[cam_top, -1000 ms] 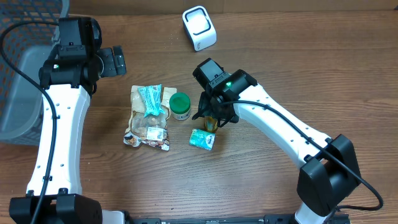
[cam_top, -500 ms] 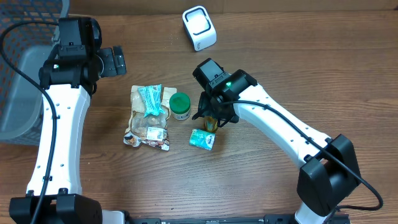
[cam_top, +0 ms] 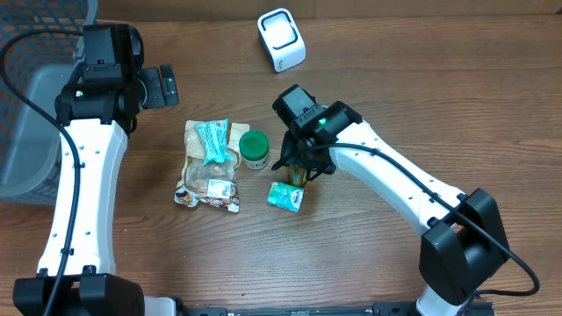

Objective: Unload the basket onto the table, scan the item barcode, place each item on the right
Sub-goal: 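Close the right gripper around the yellow bottle's neck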

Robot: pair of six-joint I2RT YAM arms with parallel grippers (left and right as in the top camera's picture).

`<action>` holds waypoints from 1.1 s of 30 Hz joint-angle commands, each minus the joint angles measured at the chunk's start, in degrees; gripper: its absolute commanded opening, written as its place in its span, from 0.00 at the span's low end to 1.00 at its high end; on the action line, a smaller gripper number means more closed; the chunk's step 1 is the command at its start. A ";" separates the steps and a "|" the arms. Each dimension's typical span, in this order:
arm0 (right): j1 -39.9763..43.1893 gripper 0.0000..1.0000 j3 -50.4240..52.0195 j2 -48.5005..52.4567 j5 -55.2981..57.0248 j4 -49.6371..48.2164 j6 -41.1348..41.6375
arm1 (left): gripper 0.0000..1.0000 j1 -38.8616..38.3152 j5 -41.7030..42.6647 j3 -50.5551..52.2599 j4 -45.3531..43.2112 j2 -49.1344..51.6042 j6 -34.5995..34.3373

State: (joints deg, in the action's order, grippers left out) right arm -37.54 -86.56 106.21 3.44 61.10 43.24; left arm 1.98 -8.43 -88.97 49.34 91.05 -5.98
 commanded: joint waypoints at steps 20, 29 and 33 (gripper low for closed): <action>0.00 0.58 0.35 -0.63 0.96 -1.16 -0.20 | 1.00 -0.13 -0.57 -0.39 -0.07 0.02 0.44; 0.00 0.44 0.35 -0.63 1.03 -1.42 -1.55 | 0.99 -0.13 -0.57 -0.39 -0.07 0.02 0.44; 0.17 0.37 0.35 -0.66 1.05 -1.31 -9.03 | 0.99 -0.13 -0.57 -0.39 -0.07 0.02 0.44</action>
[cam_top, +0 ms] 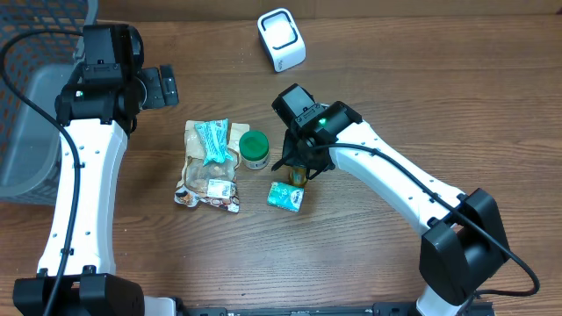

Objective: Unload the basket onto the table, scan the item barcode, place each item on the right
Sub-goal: 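Close the right gripper around the yellow bottle's neck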

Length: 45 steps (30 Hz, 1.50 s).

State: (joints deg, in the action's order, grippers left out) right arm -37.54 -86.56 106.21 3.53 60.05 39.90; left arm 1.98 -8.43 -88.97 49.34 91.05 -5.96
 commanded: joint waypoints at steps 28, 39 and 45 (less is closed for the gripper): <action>7.15 0.35 -3.80 -0.74 2.82 2.95 -11.91 | 1.00 -0.13 -0.57 -0.39 -0.07 0.02 0.42; 7.15 0.73 -2.99 -0.63 2.84 3.26 -11.89 | 1.00 -0.13 -0.57 -0.39 -0.07 0.02 0.42; 7.15 0.74 -2.51 -0.63 2.86 2.71 -11.89 | 1.00 -0.13 -0.57 -0.39 -0.07 0.02 0.42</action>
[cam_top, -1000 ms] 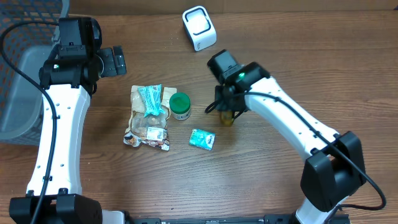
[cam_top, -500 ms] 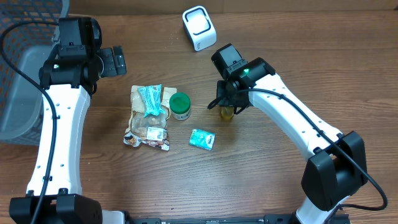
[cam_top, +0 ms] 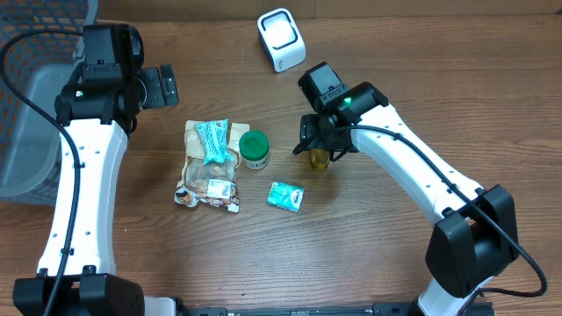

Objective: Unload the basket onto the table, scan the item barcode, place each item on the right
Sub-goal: 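Close the right gripper around the yellow bottle's neck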

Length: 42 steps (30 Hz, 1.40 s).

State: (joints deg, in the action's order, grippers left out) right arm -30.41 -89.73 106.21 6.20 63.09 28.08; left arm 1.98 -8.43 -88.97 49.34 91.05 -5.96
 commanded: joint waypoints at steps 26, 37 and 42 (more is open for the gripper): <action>0.39 0.63 3.87 -0.63 1.92 -7.52 -2.89 | 1.00 -0.13 -0.57 -0.39 -0.07 0.02 0.42; 0.52 0.40 3.85 -0.63 1.90 -5.99 -2.91 | 1.00 -0.13 -0.57 -0.39 -0.07 0.02 0.42; 2.69 0.27 2.67 -1.44 0.15 -5.07 -2.91 | 0.99 -0.13 -0.57 -0.39 -0.07 0.02 0.42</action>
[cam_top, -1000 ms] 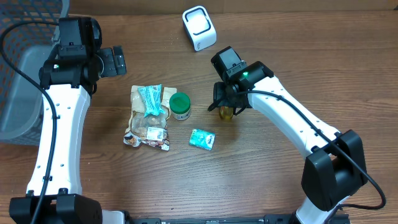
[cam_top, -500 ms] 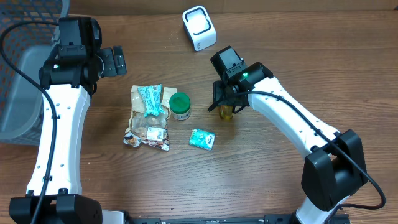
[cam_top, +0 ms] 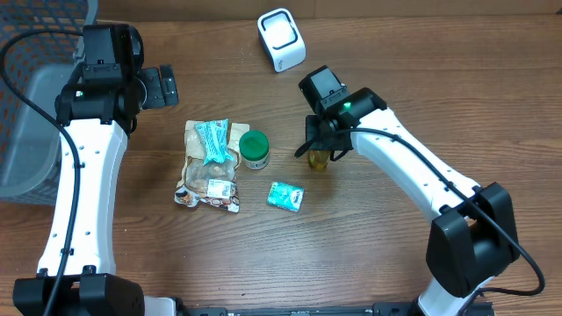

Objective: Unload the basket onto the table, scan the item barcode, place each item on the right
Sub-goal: 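Close the right gripper around the yellow bottle's neck, then lift the yellow bottle and tilt it sideways, label facing up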

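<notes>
In the overhead view my right gripper [cam_top: 319, 156] is shut on a small yellowish bottle [cam_top: 320, 160], held right of the green-lidded jar [cam_top: 255, 148] and below the white barcode scanner [cam_top: 281, 39] at the back of the table. A small teal packet [cam_top: 285, 196] lies on the table below and to the left of the bottle. My left gripper [cam_top: 163, 86] stays at the far left, away from the items, jaws apparently parted with nothing between them.
A brown snack bag [cam_top: 209, 175] with a teal wrapper [cam_top: 212, 140] on it lies left of the jar. A grey bin [cam_top: 26, 132] stands at the left edge, behind my left arm.
My right gripper with the bottle has shifted very slightly; its wrist has turned a little. The left arm and the items on the table have not moved.
My right gripper was down on the yellowish bottle beside the teal packet, and stayed there at the second moment. Then it held the bottle up and further right, nearer the scanner. It holds it at about the same spot now.
</notes>
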Robot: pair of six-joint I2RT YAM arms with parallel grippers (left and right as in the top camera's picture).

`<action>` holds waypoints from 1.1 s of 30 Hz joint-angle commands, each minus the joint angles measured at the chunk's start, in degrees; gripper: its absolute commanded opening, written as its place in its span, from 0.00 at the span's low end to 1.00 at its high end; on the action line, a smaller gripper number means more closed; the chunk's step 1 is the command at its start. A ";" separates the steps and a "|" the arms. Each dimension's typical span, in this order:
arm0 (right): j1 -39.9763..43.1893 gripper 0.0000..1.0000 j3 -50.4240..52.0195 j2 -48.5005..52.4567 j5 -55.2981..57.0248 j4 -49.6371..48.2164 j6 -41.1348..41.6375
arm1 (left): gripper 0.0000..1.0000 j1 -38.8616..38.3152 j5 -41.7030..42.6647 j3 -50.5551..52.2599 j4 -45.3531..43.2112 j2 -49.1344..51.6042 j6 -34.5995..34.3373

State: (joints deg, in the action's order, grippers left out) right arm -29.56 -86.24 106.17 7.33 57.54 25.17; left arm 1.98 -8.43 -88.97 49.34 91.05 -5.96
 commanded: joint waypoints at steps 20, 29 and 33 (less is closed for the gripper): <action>24.63 0.25 -3.89 -23.19 -68.54 14.62 -29.18 | 1.00 -0.13 -0.57 -0.39 -0.07 0.02 0.42; 24.81 0.26 -3.89 -25.05 -79.14 23.58 -40.57 | 1.00 -0.13 -0.57 -0.39 -0.07 0.02 0.42; 24.83 0.26 -3.89 -25.05 -80.76 24.65 -41.55 | 0.99 -0.13 -0.57 -0.39 -0.07 0.02 0.42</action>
State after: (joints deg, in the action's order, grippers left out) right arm -4.91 -88.84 82.32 -67.42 82.15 -13.21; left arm 1.98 -8.43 -88.97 49.34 91.05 -5.98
